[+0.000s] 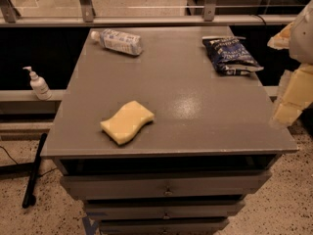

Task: Place blue plastic bottle upright

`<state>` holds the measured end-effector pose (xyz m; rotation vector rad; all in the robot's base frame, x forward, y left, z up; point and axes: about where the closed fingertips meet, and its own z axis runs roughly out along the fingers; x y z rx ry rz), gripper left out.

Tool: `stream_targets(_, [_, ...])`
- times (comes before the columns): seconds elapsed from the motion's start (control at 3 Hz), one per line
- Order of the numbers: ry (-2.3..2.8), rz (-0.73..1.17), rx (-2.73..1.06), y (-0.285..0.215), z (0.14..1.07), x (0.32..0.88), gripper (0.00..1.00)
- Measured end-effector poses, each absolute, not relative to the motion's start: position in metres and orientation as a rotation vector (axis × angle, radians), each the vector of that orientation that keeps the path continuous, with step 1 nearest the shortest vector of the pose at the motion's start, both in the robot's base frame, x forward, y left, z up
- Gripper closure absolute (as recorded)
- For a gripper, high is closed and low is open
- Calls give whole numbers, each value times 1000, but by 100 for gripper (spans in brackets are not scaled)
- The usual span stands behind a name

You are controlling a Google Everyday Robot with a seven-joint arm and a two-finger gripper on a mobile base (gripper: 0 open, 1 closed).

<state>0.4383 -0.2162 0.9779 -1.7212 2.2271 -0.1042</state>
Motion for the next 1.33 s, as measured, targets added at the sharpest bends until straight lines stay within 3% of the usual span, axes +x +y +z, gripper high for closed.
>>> stream_targets(0.33, [2227, -104, -1721, -216, 978, 438, 0])
stream_targets(1.33, [2062, 123, -1631, -42, 979, 603, 0])
